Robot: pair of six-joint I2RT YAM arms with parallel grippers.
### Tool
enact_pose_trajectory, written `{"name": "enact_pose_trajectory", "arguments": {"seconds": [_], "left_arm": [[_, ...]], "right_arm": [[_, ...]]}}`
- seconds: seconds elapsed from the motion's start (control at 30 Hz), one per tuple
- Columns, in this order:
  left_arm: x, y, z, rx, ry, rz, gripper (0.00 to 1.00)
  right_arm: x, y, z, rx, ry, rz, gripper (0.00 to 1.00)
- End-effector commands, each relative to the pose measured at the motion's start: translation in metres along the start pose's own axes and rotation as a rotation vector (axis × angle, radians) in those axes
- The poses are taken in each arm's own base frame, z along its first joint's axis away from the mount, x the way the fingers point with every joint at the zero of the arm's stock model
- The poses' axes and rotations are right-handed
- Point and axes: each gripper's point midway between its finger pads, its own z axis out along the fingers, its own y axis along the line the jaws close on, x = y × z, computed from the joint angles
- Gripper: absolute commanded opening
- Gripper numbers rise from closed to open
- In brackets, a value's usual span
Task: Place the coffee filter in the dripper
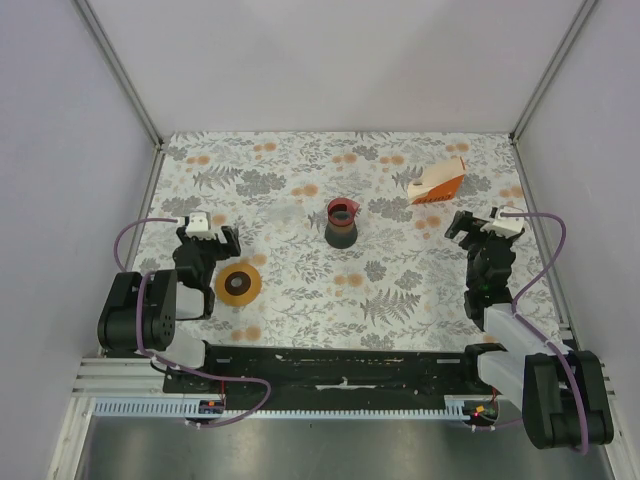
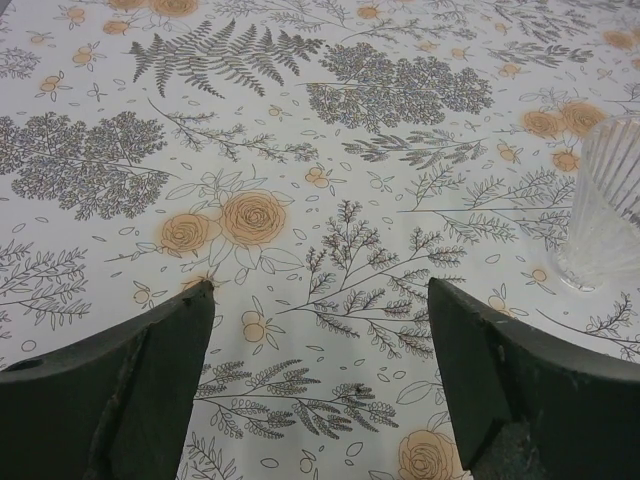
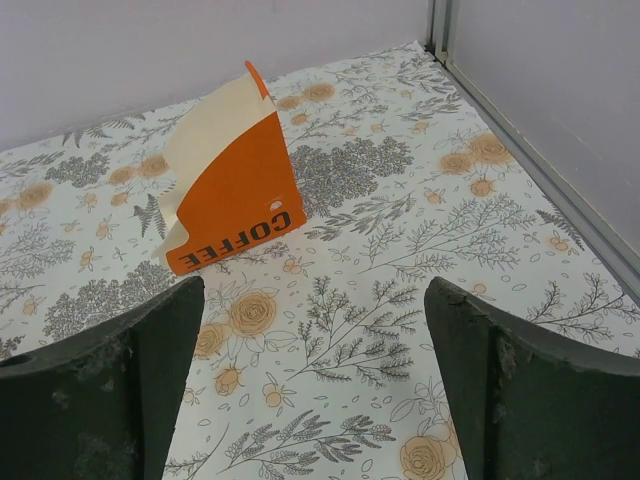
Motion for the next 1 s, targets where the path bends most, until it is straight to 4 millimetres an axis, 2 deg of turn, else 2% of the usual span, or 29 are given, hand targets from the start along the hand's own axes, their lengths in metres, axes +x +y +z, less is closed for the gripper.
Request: {"name": "enact_pose_trajectory", "arguments": {"seconds": [0.0, 0.23, 0.33, 0.4, 0.47, 0.53, 0.57, 0.6, 0.7, 0.77, 0.83, 0.97], "left_arm": [[-0.017, 0.004, 0.006, -0.017, -0.054, 0.046, 0.95], [-0.018, 0.003, 0.006, -0.013, -0.057, 0.047, 1.00], [-0.017, -0.012, 0.008, 0.076, -0.047, 0.097, 0.97], [-0.020, -0.012, 0.009, 0.076, -0.043, 0.099, 0.97], [-0.028, -0.002, 0.016, 0.022, 0.000, 0.069, 0.99], [-0.043, 0.004, 0.027, -0.013, 0.071, 0.029, 1.00], [-0.056, 0.000, 0.032, 0.010, 0.089, 0.046, 0.99], [-0.068, -0.005, 0.037, 0.050, 0.117, 0.085, 0.97], [-0.102, -0.041, 0.039, 0.278, 0.187, 0.142, 0.86], [-0.120, -0.055, 0.039, 0.334, 0.234, 0.140, 0.83], [-0.123, -0.061, 0.040, 0.335, 0.317, 0.124, 0.82], [-0.112, -0.101, 0.034, 0.433, 0.470, 0.191, 0.78]], "right_arm": [[-0.022, 0.002, 0.005, 0.010, -0.064, 0.019, 0.98], [-0.056, 0.023, 0.001, -0.079, -0.050, 0.017, 0.98], [-0.070, 0.035, -0.002, -0.141, -0.044, 0.025, 0.98], [-0.076, 0.047, -0.004, -0.203, -0.034, 0.029, 0.98], [-0.078, 0.059, -0.004, -0.257, -0.012, 0.040, 0.98], [-0.082, 0.072, -0.004, -0.314, 0.011, 0.044, 0.98], [-0.084, 0.075, -0.003, -0.329, 0.018, 0.044, 0.98], [-0.084, 0.083, -0.004, -0.367, 0.032, 0.044, 0.98], [-0.084, 0.097, -0.005, -0.425, 0.068, 0.032, 0.98], [-0.082, 0.106, -0.006, -0.451, 0.094, 0.005, 0.98], [-0.081, 0.116, -0.008, -0.474, 0.119, -0.026, 0.98], [-0.084, 0.134, -0.009, -0.516, 0.150, -0.062, 0.98]]}}
